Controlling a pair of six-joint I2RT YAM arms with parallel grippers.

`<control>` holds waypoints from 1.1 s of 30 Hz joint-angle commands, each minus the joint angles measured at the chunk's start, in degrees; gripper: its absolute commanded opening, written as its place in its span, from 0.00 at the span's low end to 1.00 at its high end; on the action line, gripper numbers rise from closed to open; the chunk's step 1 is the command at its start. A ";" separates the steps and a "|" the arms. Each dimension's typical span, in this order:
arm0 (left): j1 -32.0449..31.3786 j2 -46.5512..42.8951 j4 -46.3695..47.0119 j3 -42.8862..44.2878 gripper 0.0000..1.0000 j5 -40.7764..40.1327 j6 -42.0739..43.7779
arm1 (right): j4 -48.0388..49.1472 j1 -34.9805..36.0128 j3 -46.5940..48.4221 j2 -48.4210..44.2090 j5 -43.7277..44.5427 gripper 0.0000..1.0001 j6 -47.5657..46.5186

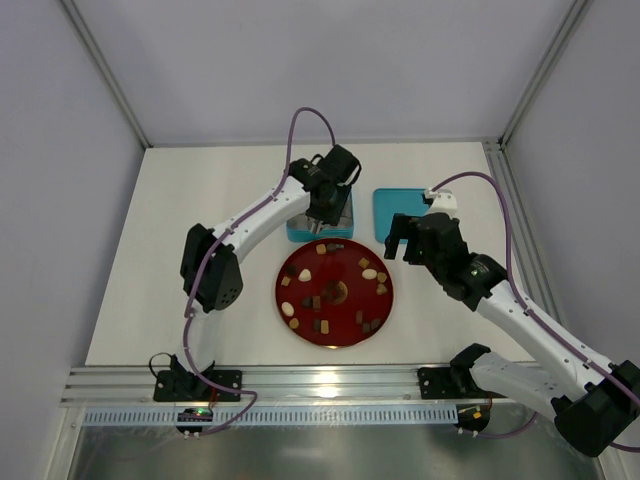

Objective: Pack the chocolate

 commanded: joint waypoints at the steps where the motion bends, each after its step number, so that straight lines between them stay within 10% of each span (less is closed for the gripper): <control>1: 0.40 -0.54 1.86 2.79 0.37 0.08 1.14 | 2.31 -0.25 1.32 -0.31 -0.04 1.00 -0.23; 33: 6.63 -21.45 -1.22 -4.56 0.41 -2.29 0.44 | 2.92 -0.34 2.19 -0.05 -0.83 1.00 -0.93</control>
